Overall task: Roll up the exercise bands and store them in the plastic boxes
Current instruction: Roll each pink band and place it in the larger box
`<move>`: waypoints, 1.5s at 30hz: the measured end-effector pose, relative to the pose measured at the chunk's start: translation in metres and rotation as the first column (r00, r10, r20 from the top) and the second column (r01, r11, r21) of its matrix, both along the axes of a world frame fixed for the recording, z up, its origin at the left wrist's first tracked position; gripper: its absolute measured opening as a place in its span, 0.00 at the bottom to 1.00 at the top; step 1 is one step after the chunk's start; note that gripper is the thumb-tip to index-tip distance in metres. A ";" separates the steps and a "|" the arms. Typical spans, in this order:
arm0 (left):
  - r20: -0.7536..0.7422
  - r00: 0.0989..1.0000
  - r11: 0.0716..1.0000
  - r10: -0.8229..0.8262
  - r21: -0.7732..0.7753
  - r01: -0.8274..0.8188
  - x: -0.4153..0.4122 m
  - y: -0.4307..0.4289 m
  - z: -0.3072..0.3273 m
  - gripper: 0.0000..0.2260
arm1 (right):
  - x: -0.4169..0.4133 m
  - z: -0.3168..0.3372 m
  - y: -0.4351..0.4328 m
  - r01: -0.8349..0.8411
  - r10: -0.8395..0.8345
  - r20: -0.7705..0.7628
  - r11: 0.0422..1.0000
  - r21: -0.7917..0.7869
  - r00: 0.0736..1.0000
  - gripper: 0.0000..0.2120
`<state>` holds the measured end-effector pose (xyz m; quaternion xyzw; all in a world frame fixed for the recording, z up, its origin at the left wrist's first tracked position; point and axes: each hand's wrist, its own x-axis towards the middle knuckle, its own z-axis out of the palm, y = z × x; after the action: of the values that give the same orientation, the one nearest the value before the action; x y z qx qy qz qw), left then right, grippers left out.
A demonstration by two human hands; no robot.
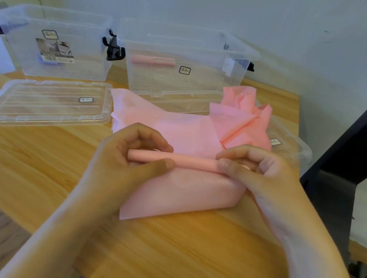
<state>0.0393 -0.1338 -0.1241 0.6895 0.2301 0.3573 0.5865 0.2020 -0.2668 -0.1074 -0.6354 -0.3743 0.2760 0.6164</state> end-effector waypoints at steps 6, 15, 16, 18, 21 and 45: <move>-0.076 0.995 0.995 -0.060 -0.085 0.054 0.000 0.000 -0.002 0.13 | -0.001 0.004 -0.003 -0.009 0.007 0.024 0.997 0.074 1.000 0.07; 0.034 0.999 0.998 0.043 0.041 -0.044 -0.003 -0.002 0.004 0.11 | 0.000 0.001 -0.001 -0.016 0.016 0.022 1.000 0.023 1.000 0.07; 0.031 0.999 0.998 0.044 0.041 -0.045 -0.004 -0.001 0.004 0.12 | 0.000 0.001 0.000 -0.012 0.011 0.026 1.000 0.025 1.000 0.07; 0.015 1.000 1.000 0.011 0.015 -0.011 -0.003 -0.002 0.005 0.11 | 0.000 0.002 -0.001 -0.002 0.001 0.039 0.999 0.042 0.999 0.07; 0.013 1.000 0.999 -0.020 -0.044 0.020 -0.001 -0.006 0.005 0.11 | 0.000 0.003 -0.003 -0.002 -0.001 0.049 0.997 0.073 0.999 0.07; 0.072 0.997 1.000 -0.007 0.026 0.005 -0.001 -0.007 0.007 0.12 | -0.002 0.003 -0.003 -0.062 0.058 0.047 0.994 0.088 0.997 0.09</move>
<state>0.0378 -0.1404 -0.1168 0.6844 0.2022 0.3829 0.5865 0.1997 -0.2694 -0.1041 -0.6016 -0.4188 0.2634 0.6272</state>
